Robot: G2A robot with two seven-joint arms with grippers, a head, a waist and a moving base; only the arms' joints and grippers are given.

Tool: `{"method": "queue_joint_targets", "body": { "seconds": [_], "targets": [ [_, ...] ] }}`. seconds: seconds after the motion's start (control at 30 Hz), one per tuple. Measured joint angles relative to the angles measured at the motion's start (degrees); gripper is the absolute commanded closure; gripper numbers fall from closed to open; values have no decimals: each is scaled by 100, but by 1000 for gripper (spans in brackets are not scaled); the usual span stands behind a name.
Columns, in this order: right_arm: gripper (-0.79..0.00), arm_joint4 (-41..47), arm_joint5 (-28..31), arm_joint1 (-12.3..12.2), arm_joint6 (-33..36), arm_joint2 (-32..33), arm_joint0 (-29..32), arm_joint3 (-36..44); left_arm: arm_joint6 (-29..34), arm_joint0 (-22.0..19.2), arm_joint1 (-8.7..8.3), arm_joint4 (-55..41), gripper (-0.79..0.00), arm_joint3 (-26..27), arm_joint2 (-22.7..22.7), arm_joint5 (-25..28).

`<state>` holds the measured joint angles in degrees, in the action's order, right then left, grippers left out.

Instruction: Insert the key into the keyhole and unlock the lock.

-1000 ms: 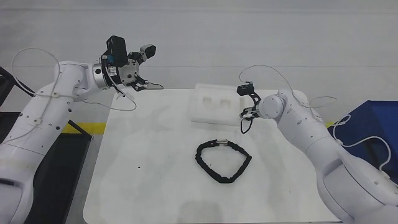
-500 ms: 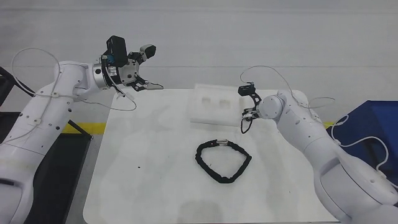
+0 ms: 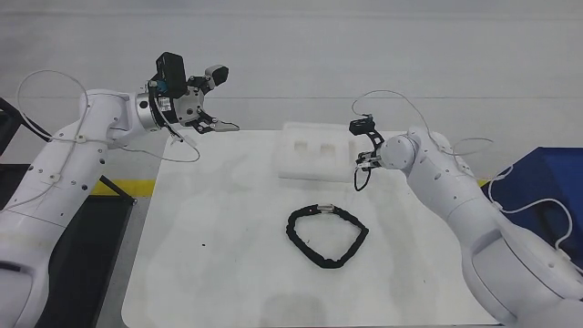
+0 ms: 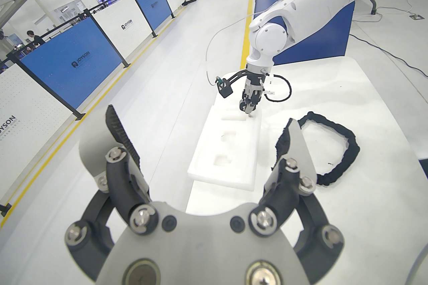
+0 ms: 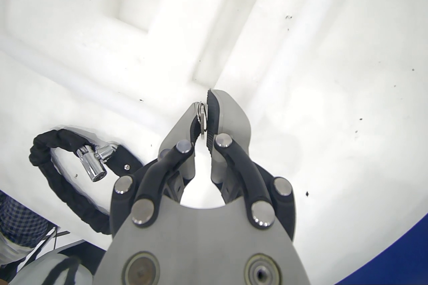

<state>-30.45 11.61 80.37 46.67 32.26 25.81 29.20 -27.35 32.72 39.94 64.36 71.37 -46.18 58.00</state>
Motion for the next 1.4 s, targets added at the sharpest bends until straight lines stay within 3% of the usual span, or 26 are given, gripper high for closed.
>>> {"method": "queue_joint_targets", "body": {
  "seconds": [0.13, 0.23, 0.43, 0.67, 0.9, 1.17, 1.4],
  "targets": [
    [0, -130, -9, -145, 30, 151, 77, 375, 0, 0, 0, 0, -785, 0, 0, 0],
    [0, 4, 388, -318, 147, 378, 187, 730, 0, 0, 0, 0, -785, 0, 0, 0],
    [0, -246, 217, -701, 420, 869, 615, 1858, 0, 0, 0, 0, -785, 0, 0, 0],
    [0, -405, 243, -1343, 968, 2050, 1748, 4076, 0, 0, 0, 0, -785, 0, 0, 0],
    [0, -75, 479, -1766, 1331, 3306, 3112, 6087, 0, 0, 0, 0, -785, 0, 0, 0],
    [0, 1521, 1242, -1962, 1596, 4300, 3766, 6505, 0, 0, 0, 0, -785, 0, 0, 0],
    [0, 2736, 1561, -2044, 1756, 4682, 4033, 6522, 0, 0, 0, 0, -785, 0, 0, 0]
  ]
}}
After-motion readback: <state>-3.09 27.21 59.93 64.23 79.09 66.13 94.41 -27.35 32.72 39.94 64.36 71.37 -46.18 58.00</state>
